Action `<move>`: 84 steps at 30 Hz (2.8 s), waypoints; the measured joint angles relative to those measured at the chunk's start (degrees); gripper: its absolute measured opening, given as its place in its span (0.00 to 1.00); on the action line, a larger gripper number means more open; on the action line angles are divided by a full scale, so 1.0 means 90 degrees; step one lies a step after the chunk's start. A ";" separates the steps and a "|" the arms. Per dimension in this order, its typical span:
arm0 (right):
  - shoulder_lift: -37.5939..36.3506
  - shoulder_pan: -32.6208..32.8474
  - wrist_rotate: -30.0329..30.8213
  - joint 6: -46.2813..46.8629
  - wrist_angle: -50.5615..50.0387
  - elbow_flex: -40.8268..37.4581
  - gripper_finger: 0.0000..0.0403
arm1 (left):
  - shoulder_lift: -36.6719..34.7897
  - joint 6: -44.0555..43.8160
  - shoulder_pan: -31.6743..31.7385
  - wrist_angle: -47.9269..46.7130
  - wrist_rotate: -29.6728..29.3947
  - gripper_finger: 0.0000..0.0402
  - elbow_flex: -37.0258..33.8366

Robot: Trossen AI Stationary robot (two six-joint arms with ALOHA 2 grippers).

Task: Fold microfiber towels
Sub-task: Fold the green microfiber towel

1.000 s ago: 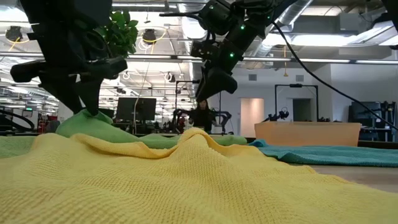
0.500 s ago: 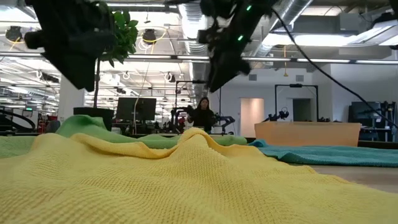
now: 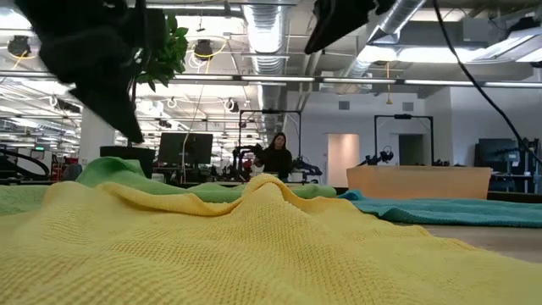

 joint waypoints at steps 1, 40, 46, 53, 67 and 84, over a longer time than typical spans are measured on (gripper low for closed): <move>-0.0011 0.0071 -0.0002 0.0058 0.0023 -0.0023 0.53 | 0.0066 0.0140 -0.0019 0.0162 -0.0002 0.37 -0.0082; -0.0082 0.0458 0.0005 0.0193 -0.0032 -0.0163 0.53 | 0.1377 0.0217 0.0122 0.0142 -0.0015 0.02 0.0016; -0.0079 0.0455 0.0007 0.0193 -0.0135 -0.0158 0.53 | 0.1313 0.0260 0.0190 -0.0425 0.0023 0.01 0.0332; -0.0079 0.0357 0.0005 0.0195 -0.0013 -0.0227 0.53 | 0.1313 0.1196 0.0603 -0.1021 0.0205 0.00 0.0951; -0.0074 -0.0040 0.0009 0.0243 0.0922 -0.1616 0.53 | 0.1313 0.3743 0.1944 -0.0558 0.0148 0.00 0.1409; -0.0074 -0.0040 0.0013 0.0304 0.0764 -0.1797 0.53 | 0.1313 0.6972 0.3649 0.1861 0.0548 0.00 0.1442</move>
